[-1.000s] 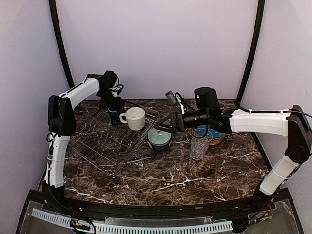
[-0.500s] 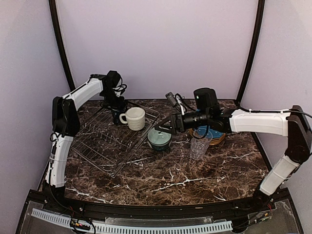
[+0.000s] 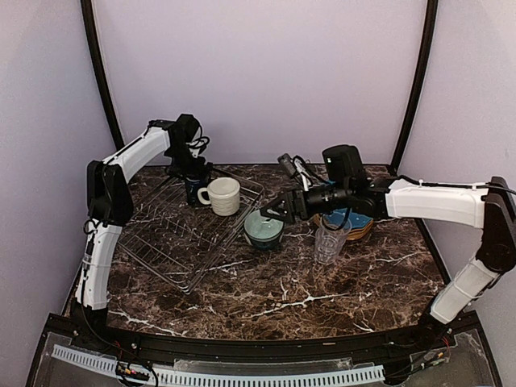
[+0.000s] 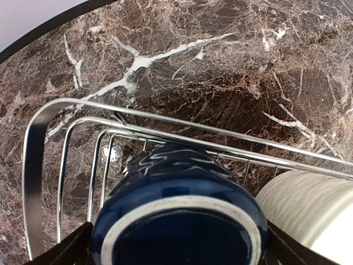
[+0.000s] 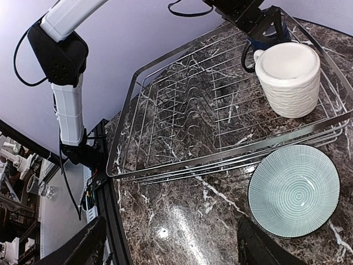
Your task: Load the mixed dishes into the dish rack
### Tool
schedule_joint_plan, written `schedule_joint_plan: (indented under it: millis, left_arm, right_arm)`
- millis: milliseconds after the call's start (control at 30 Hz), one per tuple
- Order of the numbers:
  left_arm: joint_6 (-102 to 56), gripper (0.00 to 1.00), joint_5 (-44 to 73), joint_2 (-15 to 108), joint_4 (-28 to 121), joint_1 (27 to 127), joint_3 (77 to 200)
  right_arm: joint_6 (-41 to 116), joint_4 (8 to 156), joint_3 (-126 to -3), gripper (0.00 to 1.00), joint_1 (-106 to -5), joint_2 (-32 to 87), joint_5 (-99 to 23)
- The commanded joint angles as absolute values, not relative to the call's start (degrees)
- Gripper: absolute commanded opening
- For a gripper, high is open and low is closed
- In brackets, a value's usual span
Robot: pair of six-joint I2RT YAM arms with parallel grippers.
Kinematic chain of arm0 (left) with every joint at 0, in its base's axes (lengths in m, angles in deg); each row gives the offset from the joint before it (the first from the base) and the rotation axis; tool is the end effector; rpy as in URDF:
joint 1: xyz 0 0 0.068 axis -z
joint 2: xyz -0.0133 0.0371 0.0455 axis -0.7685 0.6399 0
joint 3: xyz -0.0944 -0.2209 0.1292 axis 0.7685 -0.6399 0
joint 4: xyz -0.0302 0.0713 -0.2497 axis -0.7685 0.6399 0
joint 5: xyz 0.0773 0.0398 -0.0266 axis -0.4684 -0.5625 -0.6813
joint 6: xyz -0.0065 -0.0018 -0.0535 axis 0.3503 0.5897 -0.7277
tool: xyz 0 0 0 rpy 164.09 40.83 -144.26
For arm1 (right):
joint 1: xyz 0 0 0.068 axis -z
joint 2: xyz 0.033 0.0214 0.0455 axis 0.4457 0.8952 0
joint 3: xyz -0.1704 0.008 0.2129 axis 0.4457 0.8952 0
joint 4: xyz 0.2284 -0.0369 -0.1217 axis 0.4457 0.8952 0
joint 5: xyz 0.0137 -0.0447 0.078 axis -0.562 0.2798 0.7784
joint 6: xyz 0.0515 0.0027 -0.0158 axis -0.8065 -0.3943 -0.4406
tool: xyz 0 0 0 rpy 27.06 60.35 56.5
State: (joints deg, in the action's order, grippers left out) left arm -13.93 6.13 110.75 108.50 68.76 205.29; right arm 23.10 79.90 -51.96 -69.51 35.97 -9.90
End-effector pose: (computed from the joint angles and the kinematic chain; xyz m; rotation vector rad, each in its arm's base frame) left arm 0.4945 -0.1658 0.2422 0.3576 2.6172 -0.1255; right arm 0.2475 0.2594 0.2778 -0.8311 2.0160 1.3039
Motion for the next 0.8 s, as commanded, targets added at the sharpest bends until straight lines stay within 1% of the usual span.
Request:
schedule_joint_plan:
  millis: [0, 167, 300, 367, 400, 433, 467, 500, 533, 567, 633, 767]
  left_arm:
    - [-13.04, 0.99, 5.16, 103.82, 108.63, 68.94, 207.49]
    - [-12.9, 0.99, 4.42, 100.28, 109.03, 68.94, 207.41]
    - [-13.05, 0.99, 2.65, 94.8, 109.43, 68.94, 204.58]
    - [-13.82, 0.99, 2.5, 89.97, 106.53, 68.95, 198.8]
    - [-14.43, 0.99, 2.89, 86.1, 104.96, 68.94, 192.58]
    - [-14.63, 0.99, 3.32, 83.77, 100.41, 68.94, 189.03]
    - [-15.4, 0.99, 4.1, 79.12, 97.9, 68.94, 181.33]
    - [-15.65, 0.99, 4.58, 74.89, 93.68, 68.94, 177.95]
    - [-16.23, 0.99, 5.5, 72.85, 91.81, 68.94, 171.64]
    - [-16.5, 0.99, 5.76, 69.43, 89.08, 68.94, 168.84]
    - [-17.15, 0.99, 7.58, 65.61, 86.9, 68.98, 161.3]
    - [-17.99, 0.99, 10.44, 60.49, 85.03, 69.22, 154.22]
  right_arm:
    - [24.95, 84.24, -52.95, 0.78, -68.95, 32.84, -14.23]
    - [25.7, 89.42, -53.12, 0.78, -68.62, 30.02, -19.25]
    - [27.3, 98.88, -54.81, 0.79, -67.12, 26.54, -29.22]
    - [28.4, 104.79, -56.19, 0.79, -66.48, 24.86, -34.84]
    - [28.92, 107.52, -56.79, 0.79, -66.23, 24.02, -37.38]
    - [29.24, 109.82, -57.22, 0.79, -66.0, 23.05, -39.83]
    - [29.37, 112.8, -57.47, 0.79, -65.68, 22.06, -42.4]
    - [29.45, 114.96, -57.75, 0.79, -65.12, 21.07, -44.53]
    - [29.39, 116.89, -57.96, 0.79, -64.18, 20.2, -47.12]
    - [29.44, 118.71, -58.16, 0.78, -62.69, 19.38, -48.54]
    - [29.77, 121.19, -58.03, 0.75, -59.51, 18.41, -48.55]
    - [31.25, 124.42, -57.43, 0.68, -54.57, 19.76, -43.37]
